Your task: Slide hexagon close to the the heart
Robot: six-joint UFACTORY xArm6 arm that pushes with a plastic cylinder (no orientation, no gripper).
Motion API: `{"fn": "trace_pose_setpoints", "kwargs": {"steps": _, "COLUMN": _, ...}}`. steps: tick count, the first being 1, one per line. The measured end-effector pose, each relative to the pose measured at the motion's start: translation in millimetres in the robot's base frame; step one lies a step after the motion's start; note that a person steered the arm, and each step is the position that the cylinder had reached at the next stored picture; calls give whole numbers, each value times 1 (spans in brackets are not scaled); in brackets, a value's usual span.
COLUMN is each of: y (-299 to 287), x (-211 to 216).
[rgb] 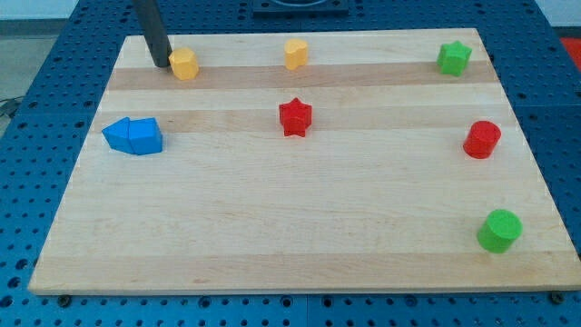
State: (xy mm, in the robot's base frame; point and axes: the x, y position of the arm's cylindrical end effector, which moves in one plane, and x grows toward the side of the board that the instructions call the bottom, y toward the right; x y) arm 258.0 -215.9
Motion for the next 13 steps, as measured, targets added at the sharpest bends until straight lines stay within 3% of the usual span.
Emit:
{"fn": "trace_pose_setpoints", "kwargs": {"steps": 4, "y": 46, "x": 9}}
{"fn": "trace_pose_setpoints", "kwargs": {"steps": 6, "y": 20, "x": 15}}
{"fn": "trace_pose_setpoints", "kwargs": {"steps": 9, "y": 27, "x": 69}}
{"fn": "trace_pose_setpoints", "kwargs": {"steps": 10, "y": 44, "x": 70}}
{"fn": "trace_pose_setpoints", "kwargs": {"steps": 11, "y": 83, "x": 44}}
{"fn": "trace_pose_setpoints", "kwargs": {"steps": 13, "y": 84, "x": 44}}
